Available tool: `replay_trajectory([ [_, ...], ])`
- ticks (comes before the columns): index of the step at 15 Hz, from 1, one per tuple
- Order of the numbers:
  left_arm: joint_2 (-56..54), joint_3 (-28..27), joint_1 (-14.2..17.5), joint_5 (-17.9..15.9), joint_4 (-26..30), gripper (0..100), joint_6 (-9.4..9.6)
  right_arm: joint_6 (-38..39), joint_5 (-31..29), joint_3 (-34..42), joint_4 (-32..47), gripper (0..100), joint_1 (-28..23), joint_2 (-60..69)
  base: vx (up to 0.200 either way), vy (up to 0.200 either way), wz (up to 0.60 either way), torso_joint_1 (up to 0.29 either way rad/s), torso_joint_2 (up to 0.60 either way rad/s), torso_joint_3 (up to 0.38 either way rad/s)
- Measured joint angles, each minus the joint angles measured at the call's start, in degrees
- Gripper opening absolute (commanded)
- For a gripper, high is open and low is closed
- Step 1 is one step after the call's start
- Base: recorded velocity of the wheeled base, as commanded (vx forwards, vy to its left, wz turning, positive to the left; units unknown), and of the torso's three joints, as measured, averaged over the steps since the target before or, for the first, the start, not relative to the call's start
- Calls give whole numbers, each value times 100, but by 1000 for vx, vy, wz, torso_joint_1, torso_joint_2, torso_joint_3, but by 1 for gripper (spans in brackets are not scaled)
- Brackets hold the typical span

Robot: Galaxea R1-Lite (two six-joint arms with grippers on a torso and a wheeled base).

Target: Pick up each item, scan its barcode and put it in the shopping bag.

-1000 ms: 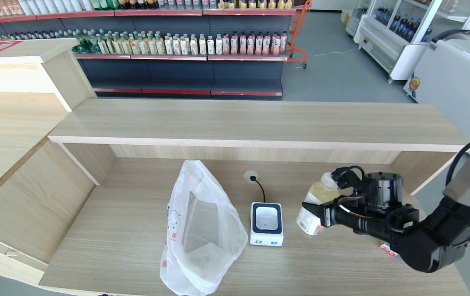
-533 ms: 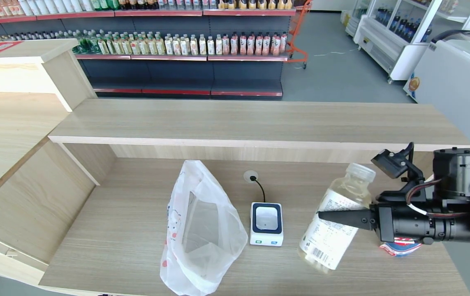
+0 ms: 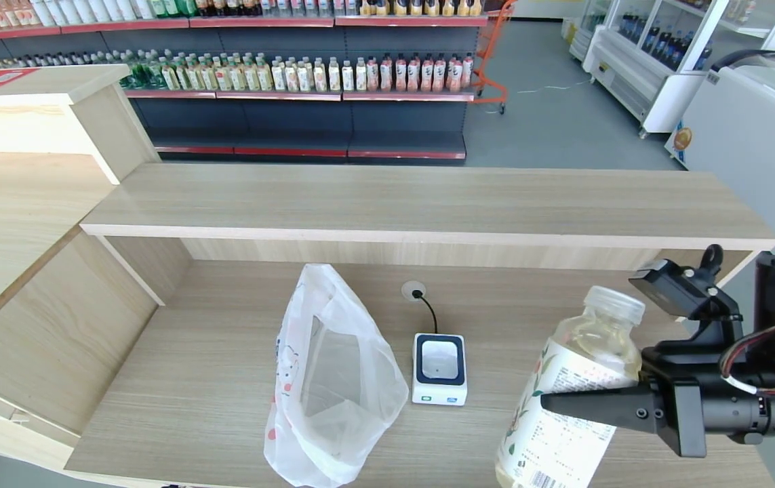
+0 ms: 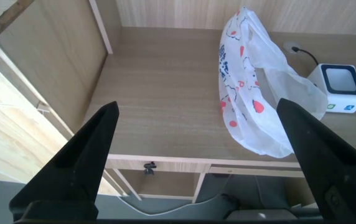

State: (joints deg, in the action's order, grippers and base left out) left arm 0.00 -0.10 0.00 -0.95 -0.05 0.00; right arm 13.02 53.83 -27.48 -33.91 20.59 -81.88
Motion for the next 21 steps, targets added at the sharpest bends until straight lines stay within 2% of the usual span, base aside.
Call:
replay_trajectory([
  [7, 0, 0, 0, 0, -2, 100, 0, -165, -55, 227, 145, 0, 330, 199, 0, 0, 0, 0, 0, 0],
  [12, 0, 0, 0, -2, 0, 100, 0, -750, -62, 278, 624, 0, 361, 215, 0, 0, 0, 0, 0, 0],
  [16, 0, 0, 0, -2, 0, 100, 0, -842, -172, 243, 611, 0, 344, 245, 0, 0, 0, 0, 0, 0],
  [18, 0, 0, 0, 0, 0, 100, 0, -1370, -499, 223, 578, 0, 305, 219, 0, 0, 0, 0, 0, 0],
  [21, 0, 0, 0, -2, -2, 100, 0, -2708, -646, 212, 187, 0, -141, -141, 0, 0, 0, 0, 0, 0],
])
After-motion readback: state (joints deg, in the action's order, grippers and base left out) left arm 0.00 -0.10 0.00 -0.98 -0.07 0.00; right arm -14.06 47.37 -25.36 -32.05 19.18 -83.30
